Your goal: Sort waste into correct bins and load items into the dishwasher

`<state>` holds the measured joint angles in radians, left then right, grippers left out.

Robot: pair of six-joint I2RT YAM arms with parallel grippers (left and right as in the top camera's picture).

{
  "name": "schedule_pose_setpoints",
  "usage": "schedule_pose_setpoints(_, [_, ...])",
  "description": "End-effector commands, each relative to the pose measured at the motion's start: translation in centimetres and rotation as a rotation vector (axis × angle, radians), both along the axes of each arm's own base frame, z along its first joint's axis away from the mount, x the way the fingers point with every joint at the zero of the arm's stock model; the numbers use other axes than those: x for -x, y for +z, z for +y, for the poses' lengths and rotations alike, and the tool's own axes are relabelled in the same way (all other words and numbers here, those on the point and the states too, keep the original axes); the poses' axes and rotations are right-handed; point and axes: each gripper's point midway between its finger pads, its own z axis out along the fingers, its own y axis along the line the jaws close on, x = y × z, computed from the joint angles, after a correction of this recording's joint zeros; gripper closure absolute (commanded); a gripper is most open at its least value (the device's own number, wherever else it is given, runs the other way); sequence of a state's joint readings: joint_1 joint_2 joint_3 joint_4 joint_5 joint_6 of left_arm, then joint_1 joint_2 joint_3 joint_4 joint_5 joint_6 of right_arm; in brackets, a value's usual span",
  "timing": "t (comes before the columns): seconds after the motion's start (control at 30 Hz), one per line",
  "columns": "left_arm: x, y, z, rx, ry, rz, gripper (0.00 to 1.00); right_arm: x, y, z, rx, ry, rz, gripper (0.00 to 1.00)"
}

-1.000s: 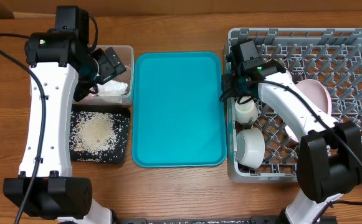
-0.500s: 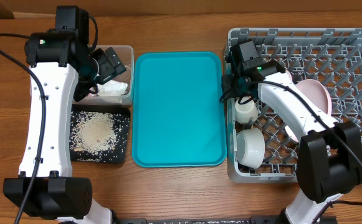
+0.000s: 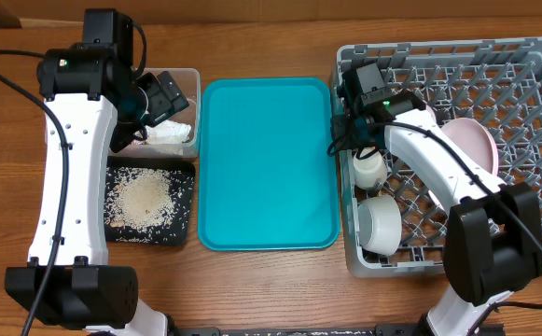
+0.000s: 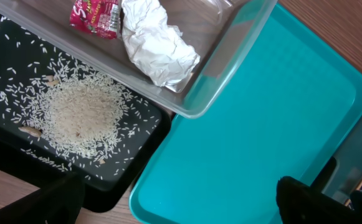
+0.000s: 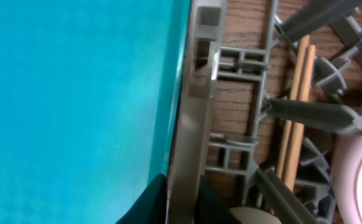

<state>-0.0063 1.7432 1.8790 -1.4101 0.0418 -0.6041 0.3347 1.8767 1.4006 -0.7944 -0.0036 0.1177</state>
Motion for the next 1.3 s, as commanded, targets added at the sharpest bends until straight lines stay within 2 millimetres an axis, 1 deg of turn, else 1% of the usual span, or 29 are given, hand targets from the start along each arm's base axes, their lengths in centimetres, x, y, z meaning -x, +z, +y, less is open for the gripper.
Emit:
schedule_pose_setpoints(0.0, [-0.1, 0.7, 0.0, 0.001, 0.001, -0.022, 0.00, 0.3, -0.2, 1.1, -0.021, 0.054, 0.005, 0.75])
schedule_pose_setpoints(0.07, [-0.1, 0.7, 0.0, 0.001, 0.001, -0.022, 0.00, 0.0, 0.0, 1.2, -0.022, 0.064, -0.012, 0.71])
schedule_pose_setpoints(0.17, [-0.1, 0.7, 0.0, 0.001, 0.002, -0.022, 0.00, -0.8, 0.5, 1.5, -0.032, 0.063, -0.042, 0.69])
schedule_pose_setpoints(0.27, [-0.1, 0.7, 0.1, 0.001, 0.004, -0.022, 0.00, -1.8, 1.8, 1.7, -0.040, 0.060, -0.077, 0.66])
schedule_pose_setpoints(0.3, [-0.1, 0.7, 0.1, 0.001, 0.004, -0.022, 0.00, -2.2, 2.4, 1.7, -0.036, 0.056, -0.095, 0.62])
schedule_pose_setpoints(0.37, [-0.1, 0.7, 0.1, 0.001, 0.004, -0.022, 0.00, -3.1, 3.8, 1.4, -0.016, 0.043, -0.130, 0.46])
schedule_pose_setpoints(0.4, [-0.1, 0.7, 0.1, 0.001, 0.004, -0.022, 0.00, -3.6, 5.0, 1.0, 0.006, 0.030, -0.150, 0.38])
schedule_pose_setpoints(0.43, [-0.1, 0.7, 0.1, 0.001, 0.004, -0.022, 0.00, -4.0, 6.0, 0.6, 0.029, 0.017, -0.164, 0.32])
schedule_pose_setpoints(0.5, [-0.1, 0.7, 0.0, 0.001, 0.003, -0.022, 0.00, -4.3, 8.7, -0.2, 0.069, -0.004, -0.184, 0.29])
schedule_pose_setpoints(0.57, [-0.1, 0.7, 0.0, 0.001, 0.002, -0.022, 0.00, -4.2, 11.7, -0.3, 0.069, -0.009, -0.196, 0.23])
schedule_pose_setpoints(0.6, [-0.1, 0.7, 0.0, 0.001, 0.002, -0.022, 0.00, -4.1, 13.1, -0.3, 0.060, -0.014, -0.205, 0.16])
schedule_pose_setpoints(0.63, [-0.1, 0.7, 0.0, 0.001, 0.002, -0.022, 0.00, -4.0, 14.4, -0.1, 0.047, -0.011, -0.211, 0.05])
schedule_pose_setpoints(0.67, [-0.1, 0.7, 0.0, 0.001, 0.002, -0.022, 0.00, -3.9, 15.7, 0.0, 0.033, -0.007, -0.219, 0.00])
schedule_pose_setpoints(0.73, [-0.1, 0.7, 0.0, 0.001, 0.003, -0.022, 0.00, -3.9, 17.5, 0.1, 0.024, -0.005, -0.243, 0.00])
schedule_pose_setpoints(0.8, [-0.1, 0.7, 0.0, 0.001, 0.003, -0.022, 0.00, -4.3, 18.3, 0.2, 0.014, -0.007, -0.272, 0.00])
schedule_pose_setpoints(0.87, [-0.1, 0.7, 0.0, 0.001, 0.003, -0.022, 0.00, -4.6, 18.4, 0.3, 0.009, -0.008, -0.284, 0.00])
schedule_pose_setpoints(1.27, [-0.1, 0.7, 0.0, 0.001, 0.002, -0.022, 0.00, -4.6, 18.4, 0.3, 0.010, -0.007, -0.282, 0.00])
